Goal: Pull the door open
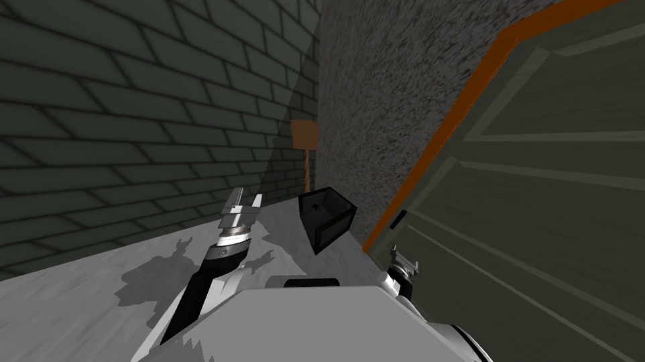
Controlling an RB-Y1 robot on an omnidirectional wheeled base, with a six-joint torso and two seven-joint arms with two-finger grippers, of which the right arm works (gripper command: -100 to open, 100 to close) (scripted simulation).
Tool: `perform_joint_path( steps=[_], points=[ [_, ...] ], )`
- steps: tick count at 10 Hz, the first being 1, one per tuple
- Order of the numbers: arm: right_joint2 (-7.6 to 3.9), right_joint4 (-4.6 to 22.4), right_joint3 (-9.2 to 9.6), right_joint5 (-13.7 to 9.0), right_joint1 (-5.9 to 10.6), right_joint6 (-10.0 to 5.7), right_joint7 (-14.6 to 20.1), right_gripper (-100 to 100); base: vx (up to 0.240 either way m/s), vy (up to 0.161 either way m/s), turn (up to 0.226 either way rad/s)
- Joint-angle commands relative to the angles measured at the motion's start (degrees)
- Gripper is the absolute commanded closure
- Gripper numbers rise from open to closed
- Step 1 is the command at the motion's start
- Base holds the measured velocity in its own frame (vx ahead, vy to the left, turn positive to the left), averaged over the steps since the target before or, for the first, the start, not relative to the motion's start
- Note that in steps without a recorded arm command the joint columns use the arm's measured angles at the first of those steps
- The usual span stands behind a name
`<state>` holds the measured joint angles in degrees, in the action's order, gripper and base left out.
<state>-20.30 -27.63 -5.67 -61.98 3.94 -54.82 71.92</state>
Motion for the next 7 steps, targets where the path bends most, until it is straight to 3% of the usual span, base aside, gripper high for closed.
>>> perform_joint_path(
  steps=[1,7],
  points=[
    [-0.12,-0.2,-0.42,-0.3,-0.37,0.01,0.0,-100,-0.163,0.146,0.085],
    [-1.63,3.6,-2.3,-1.8,-0.42,-0.99,2.1,-100,-0.124,0.132,0.14]
  ],
)
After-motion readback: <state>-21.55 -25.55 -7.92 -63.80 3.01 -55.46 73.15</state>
